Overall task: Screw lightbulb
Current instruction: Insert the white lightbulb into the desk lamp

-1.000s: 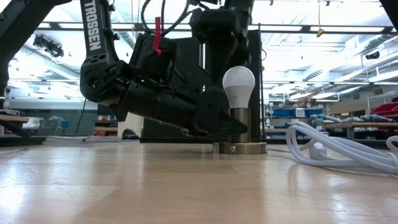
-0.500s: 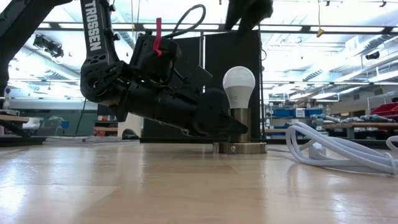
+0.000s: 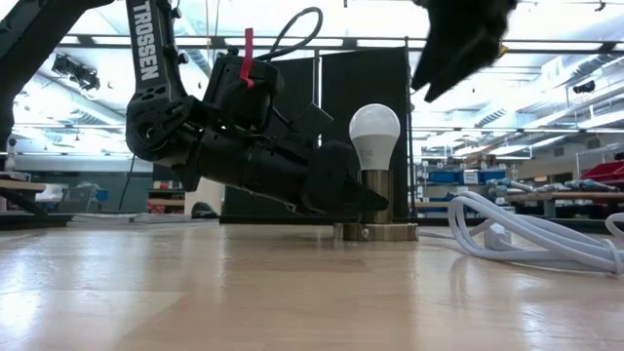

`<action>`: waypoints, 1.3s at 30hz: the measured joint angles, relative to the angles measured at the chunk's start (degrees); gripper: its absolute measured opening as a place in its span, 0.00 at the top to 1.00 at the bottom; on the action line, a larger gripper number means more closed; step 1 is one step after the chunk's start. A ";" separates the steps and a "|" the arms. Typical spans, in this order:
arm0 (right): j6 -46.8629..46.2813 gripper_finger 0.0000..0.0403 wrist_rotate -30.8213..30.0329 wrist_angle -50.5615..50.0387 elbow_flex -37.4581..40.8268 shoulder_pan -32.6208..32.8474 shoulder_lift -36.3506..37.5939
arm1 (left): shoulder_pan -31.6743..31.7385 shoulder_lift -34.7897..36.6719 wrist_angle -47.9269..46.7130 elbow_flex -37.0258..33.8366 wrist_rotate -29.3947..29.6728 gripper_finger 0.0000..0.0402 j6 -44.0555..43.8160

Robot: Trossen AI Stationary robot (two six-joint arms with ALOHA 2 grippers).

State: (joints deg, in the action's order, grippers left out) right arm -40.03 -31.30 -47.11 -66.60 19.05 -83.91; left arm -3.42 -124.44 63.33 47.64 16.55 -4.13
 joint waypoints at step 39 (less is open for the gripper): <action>33.74 0.14 12.26 71.69 37.08 -7.21 0.72 | -0.53 0.11 -4.65 0.02 2.63 0.53 -1.99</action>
State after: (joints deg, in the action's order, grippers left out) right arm -6.29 -19.05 24.58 -29.52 11.84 -83.18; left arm -3.95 -124.33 58.68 47.66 19.18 -6.11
